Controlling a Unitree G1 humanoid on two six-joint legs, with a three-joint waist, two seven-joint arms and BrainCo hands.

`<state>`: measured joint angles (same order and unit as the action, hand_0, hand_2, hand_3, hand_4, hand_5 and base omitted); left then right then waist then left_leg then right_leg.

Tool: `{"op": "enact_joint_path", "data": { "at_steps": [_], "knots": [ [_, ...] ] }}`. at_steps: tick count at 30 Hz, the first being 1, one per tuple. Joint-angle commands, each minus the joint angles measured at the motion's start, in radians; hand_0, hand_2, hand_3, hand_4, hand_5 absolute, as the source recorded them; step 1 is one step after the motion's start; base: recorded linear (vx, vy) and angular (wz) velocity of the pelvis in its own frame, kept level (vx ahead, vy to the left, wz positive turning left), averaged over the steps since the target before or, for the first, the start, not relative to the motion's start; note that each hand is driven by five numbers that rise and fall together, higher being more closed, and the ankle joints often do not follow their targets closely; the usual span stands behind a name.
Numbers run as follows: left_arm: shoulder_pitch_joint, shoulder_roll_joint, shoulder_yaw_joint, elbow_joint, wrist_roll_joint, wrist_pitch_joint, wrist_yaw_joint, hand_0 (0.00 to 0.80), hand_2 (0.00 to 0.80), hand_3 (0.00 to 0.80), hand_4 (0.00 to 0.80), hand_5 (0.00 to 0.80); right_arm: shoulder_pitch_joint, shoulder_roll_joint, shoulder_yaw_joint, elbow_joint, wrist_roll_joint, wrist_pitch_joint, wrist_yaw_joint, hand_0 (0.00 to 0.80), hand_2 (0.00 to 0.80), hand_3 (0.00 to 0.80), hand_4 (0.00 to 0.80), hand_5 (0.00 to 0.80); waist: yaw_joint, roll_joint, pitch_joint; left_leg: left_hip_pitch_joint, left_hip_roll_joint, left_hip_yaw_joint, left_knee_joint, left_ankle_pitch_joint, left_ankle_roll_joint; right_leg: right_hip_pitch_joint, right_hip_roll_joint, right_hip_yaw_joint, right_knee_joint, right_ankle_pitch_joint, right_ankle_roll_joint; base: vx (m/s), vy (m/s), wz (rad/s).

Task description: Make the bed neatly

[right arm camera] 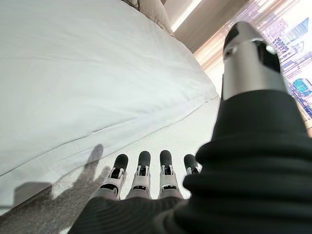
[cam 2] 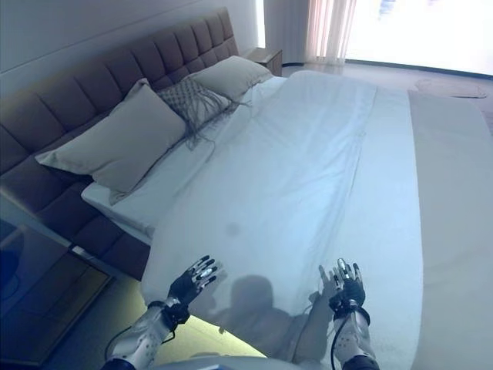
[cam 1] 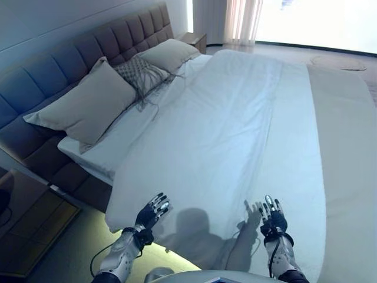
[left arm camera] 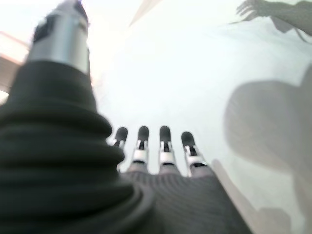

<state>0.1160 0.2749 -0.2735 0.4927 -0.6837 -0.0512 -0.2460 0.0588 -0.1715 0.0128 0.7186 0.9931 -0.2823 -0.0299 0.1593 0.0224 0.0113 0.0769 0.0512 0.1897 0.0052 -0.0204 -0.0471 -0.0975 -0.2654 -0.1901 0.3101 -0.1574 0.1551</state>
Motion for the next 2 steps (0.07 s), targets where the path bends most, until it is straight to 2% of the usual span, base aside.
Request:
{"op": "enact_joint_path", "data": {
  "at_steps": [1, 2],
  "knots": [
    [-0.05, -0.008, 0.073, -0.07, -0.004, -0.052, -0.019, 0.0, 0.0, 0.0, 0.0, 0.0, -0.065, 0.028, 0.002, -0.048, 0.004, -0.017, 0.019, 0.0, 0.0, 0.0, 0.0, 0.0, 0.03, -0.055, 0.065, -0.024, -0.033, -0.068, 0.013, 0.007, 0.05, 0.13, 0.019, -0.093, -0.286, 0.264, 0.023, 0.001, -0.012, -0.04],
    [-0.05, -0.009, 0.07, -0.072, 0.0, -0.052, -0.016, 0.0, 0.0, 0.0, 0.0, 0.0, -0.064, 0.029, 0.007, -0.049, -0.005, -0.018, 0.015, 0.0, 0.0, 0.0, 0.0, 0.0, 0.031, -0.055, 0.065, -0.024, -0.032, -0.067, 0.012, 0.008, 0.049, 0.132, 0.019, -0.096, -0.288, 0.264, 0.024, 0.0, 0.0, 0.0]
  ]
}}
